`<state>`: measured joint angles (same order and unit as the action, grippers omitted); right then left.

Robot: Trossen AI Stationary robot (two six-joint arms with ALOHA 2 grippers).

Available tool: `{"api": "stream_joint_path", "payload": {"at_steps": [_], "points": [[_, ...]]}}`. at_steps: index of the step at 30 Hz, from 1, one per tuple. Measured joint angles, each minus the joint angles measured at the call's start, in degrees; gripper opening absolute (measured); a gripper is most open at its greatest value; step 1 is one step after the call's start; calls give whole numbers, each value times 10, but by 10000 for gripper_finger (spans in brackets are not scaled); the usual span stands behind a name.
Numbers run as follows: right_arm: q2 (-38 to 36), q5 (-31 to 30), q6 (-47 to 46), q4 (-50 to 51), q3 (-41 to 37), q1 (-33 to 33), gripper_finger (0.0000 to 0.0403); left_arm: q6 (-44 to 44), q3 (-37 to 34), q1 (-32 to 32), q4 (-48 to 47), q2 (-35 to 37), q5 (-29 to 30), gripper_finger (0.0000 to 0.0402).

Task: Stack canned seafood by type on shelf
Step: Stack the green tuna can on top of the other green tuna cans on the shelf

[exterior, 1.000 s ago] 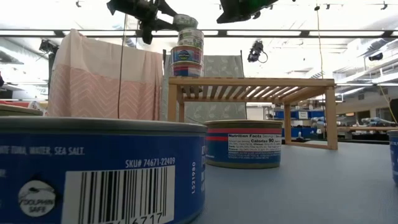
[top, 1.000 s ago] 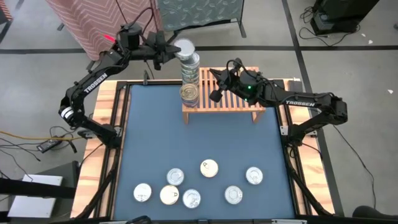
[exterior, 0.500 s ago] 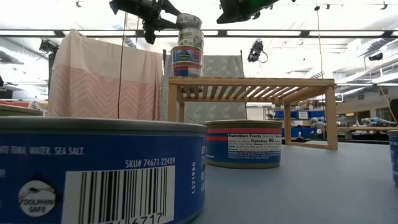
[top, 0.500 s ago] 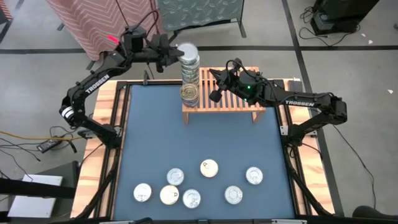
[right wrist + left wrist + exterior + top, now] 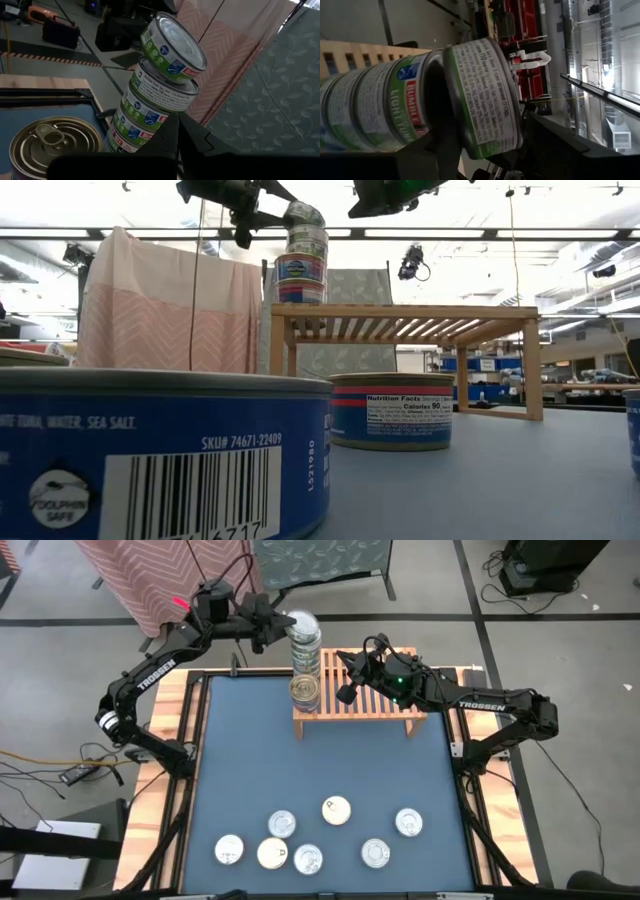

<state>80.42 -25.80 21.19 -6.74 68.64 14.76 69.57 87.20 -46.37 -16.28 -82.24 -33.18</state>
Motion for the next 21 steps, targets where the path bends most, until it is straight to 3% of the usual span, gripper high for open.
{"api": "stream_joint_path", "payload": {"at_steps": [5, 12, 21], "points": [[0, 2, 0, -37, 0, 0, 18, -4, 0, 0, 6, 0, 0, 221], [0, 57, 3, -90, 0, 4, 38, -17, 0, 0, 6, 0, -4, 222], [5, 107, 0, -110, 6, 18, 131, -35, 0, 0, 6, 0, -4, 223]]}}
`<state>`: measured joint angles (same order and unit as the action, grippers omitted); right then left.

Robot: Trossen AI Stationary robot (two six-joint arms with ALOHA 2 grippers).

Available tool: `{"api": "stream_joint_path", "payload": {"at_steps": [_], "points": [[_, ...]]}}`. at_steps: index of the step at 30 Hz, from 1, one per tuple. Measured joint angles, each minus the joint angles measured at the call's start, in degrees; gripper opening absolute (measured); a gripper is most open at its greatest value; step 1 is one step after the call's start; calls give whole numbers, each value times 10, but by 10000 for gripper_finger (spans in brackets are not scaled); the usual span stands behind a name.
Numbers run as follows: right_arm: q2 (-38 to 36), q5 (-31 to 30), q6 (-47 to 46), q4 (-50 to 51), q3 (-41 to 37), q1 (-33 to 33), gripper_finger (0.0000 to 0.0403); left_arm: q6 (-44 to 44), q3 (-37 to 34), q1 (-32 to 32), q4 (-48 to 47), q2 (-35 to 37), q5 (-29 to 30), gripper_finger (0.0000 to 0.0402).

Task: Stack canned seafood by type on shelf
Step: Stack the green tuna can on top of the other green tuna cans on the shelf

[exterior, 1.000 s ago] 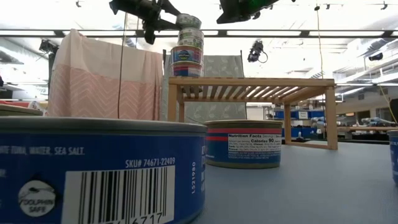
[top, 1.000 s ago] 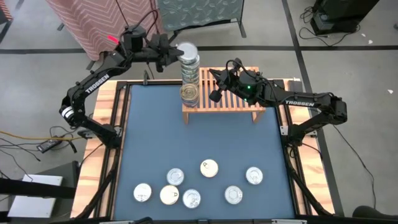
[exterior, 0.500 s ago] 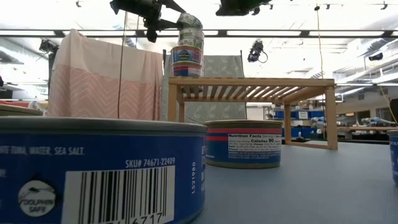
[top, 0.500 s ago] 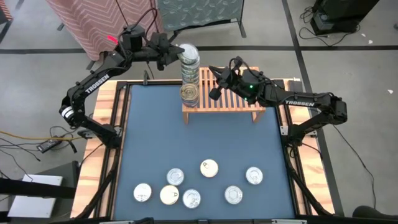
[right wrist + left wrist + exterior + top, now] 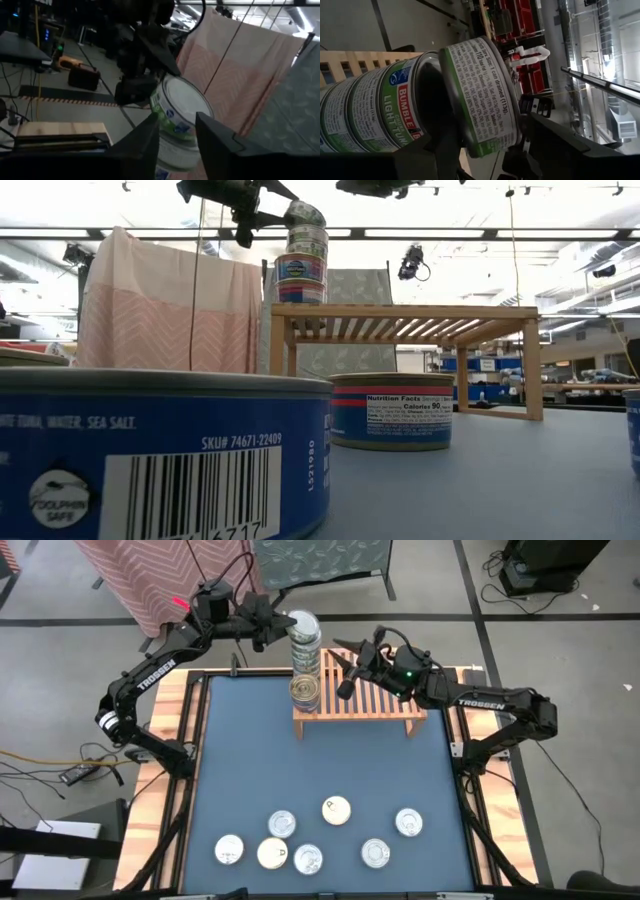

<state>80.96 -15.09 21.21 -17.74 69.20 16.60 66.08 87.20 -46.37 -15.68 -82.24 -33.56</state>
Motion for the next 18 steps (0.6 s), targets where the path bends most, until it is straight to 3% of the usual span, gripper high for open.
{"api": "stream_joint_path", "payload": {"at_steps": [6, 11, 18], "points": [[65, 23, 72, 32, 87, -6, 167, 1, 0, 0, 0, 0, 0, 223], [144, -22, 142, 123, 195, -12, 202, 0, 0, 0, 0, 0, 4, 223], [184, -82, 204, 141, 280, -26, 231, 0, 0, 0, 0, 0, 4, 223]]}}
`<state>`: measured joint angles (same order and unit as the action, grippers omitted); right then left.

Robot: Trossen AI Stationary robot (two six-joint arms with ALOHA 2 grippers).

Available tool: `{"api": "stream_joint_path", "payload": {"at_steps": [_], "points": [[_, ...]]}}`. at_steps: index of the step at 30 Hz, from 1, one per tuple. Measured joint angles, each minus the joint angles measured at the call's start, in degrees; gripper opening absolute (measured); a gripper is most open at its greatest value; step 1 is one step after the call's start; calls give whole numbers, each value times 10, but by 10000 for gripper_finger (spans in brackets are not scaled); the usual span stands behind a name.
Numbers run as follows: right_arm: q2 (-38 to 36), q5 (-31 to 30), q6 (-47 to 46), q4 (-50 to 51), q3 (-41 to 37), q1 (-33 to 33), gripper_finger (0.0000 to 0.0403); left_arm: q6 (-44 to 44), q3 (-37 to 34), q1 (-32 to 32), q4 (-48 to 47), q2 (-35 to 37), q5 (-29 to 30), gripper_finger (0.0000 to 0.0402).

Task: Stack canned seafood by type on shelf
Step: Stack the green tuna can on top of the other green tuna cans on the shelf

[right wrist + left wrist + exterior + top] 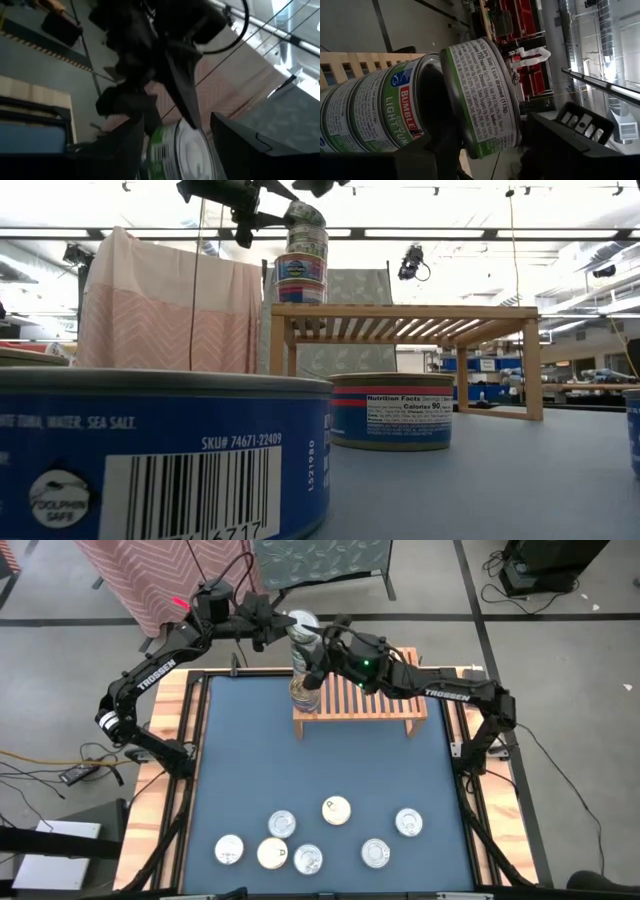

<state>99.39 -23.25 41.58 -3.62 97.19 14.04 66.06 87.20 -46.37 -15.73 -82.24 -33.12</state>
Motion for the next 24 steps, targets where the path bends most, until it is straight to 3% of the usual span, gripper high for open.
{"api": "stream_joint_path", "payload": {"at_steps": [8, 14, 24], "points": [[8, 16, -2, 37, 2, 1, 235, 1, 0, 0, 15, 0, 0, 223], [23, -25, 57, 23, 1, -2, 248, 1, 0, 0, 16, 0, 0, 223], [24, -44, 67, 19, 1, -3, 247, 0, 0, 0, 17, 0, -25, 223]]}}
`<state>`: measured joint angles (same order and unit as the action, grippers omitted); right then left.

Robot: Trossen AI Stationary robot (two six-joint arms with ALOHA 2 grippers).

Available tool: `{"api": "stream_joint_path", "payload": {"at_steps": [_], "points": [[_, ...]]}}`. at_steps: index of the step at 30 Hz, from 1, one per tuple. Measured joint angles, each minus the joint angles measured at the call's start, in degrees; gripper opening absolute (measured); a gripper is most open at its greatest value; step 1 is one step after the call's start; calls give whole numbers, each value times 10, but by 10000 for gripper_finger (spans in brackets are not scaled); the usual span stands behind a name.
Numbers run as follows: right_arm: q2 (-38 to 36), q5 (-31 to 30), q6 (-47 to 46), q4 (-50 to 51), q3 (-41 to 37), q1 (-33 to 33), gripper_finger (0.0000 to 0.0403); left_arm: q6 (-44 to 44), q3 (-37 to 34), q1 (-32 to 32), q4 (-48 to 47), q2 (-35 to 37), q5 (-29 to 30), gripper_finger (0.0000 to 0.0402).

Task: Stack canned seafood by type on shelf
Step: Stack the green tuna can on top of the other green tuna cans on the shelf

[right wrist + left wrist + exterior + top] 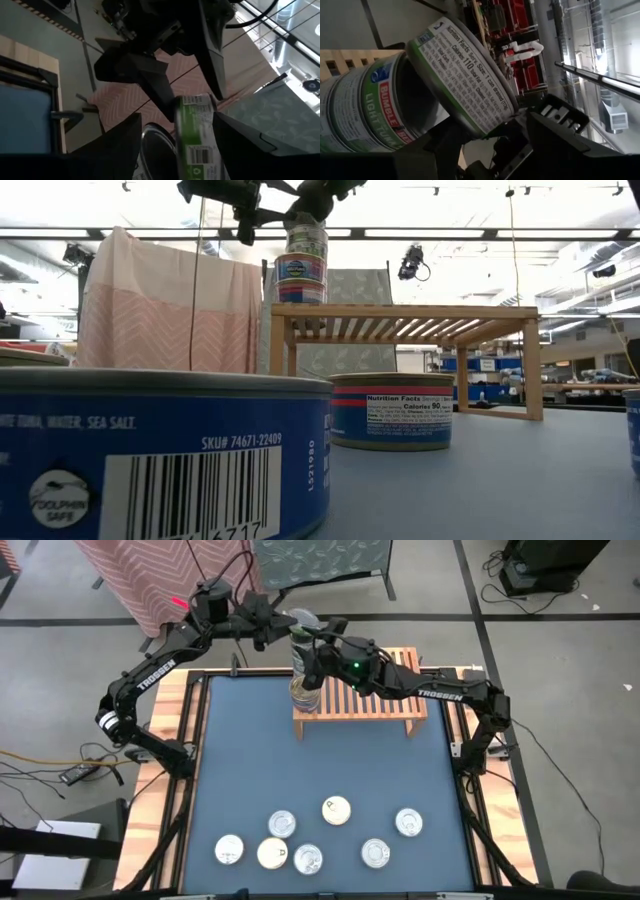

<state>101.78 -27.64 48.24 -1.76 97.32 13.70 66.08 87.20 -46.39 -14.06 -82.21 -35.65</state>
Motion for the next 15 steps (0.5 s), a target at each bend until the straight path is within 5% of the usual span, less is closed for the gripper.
{"api": "stream_joint_path", "payload": {"at_steps": [15], "points": [[0, -42, 11, -20, 0, 3, 248, 1, 0, 0, 0, 0, -7, 223]]}}
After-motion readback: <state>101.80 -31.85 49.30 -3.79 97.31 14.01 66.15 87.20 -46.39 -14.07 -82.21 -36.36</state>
